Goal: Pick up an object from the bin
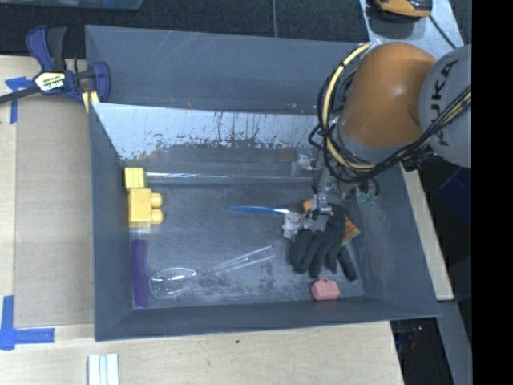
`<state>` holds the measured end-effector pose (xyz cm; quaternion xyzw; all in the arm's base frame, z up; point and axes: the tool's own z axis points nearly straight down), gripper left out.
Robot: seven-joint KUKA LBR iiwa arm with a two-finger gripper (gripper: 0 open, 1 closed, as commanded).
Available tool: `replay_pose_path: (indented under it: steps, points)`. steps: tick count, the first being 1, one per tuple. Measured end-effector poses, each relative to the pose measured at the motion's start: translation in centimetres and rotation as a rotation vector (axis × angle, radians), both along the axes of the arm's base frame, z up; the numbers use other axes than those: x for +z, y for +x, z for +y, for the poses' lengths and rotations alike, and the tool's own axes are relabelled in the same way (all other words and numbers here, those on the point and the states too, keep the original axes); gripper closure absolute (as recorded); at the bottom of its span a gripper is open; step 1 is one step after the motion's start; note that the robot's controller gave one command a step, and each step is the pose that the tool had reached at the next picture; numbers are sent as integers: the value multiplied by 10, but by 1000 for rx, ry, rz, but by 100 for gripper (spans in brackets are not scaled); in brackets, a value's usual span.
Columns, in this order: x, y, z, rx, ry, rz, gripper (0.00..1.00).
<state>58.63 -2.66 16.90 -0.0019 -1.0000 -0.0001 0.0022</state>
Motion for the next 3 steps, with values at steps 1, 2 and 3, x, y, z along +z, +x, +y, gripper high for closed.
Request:
replay_pose_path:
  steps: [1, 2, 3]
  points:
    - [4, 2, 0, 1, 0, -8, 0]
    - [-53, -16, -40, 186, -1, -10, 0]
    - [-47, -31, -89, 128, -1, -15, 0]
